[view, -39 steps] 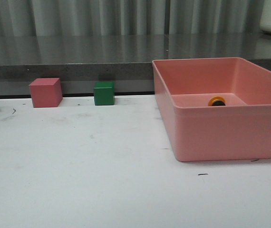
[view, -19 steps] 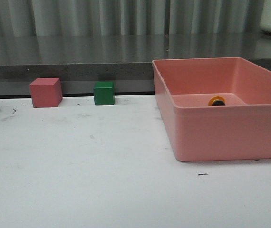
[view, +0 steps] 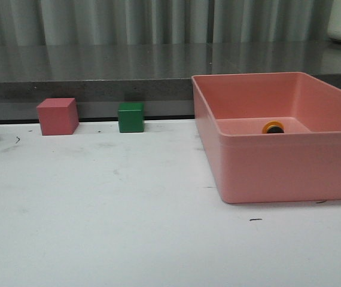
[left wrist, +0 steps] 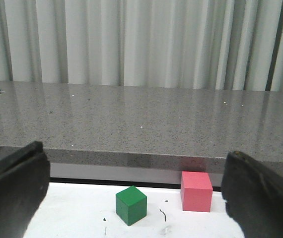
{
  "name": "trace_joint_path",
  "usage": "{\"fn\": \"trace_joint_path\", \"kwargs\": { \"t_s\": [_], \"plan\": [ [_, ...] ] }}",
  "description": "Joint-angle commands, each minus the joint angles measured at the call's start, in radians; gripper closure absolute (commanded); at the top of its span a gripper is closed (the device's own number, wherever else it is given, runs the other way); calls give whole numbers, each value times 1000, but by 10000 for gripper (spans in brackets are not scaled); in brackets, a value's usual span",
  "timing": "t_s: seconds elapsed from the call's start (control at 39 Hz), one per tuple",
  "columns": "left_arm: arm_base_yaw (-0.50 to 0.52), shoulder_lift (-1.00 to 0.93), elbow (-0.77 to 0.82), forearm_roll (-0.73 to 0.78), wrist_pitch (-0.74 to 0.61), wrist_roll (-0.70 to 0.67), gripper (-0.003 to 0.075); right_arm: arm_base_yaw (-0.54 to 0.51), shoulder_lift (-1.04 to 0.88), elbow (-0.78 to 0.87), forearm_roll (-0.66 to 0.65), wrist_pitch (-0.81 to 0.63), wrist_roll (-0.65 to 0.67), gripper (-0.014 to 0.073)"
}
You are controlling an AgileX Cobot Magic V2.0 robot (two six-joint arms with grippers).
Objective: Place and stand button with both arms
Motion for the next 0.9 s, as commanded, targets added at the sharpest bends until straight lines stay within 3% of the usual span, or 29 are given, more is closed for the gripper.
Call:
{"fn": "trace_joint_path", "kwargs": {
  "t_s": [0.0,0.21,0.49,0.74,0.87],
  "plan": [
    [1,14,-36,1,-89,-6,48,-7,14,-36,-13,-88,-6,-49],
    [1,14,-36,1,-89,-6,48,-7,151,-161,-13,-64,-6,-49],
    [1,14,-36,1,-91,-6,48,-3,480,-437,-13,177,-6,-49],
    [1,14,-36,1,-91,-6,48,127,801,-701,-13,344,-44,-49],
    [1,14,-36,1,-91,-6,48,148,918,-800,-13,402,4,-49]
  ]
}}
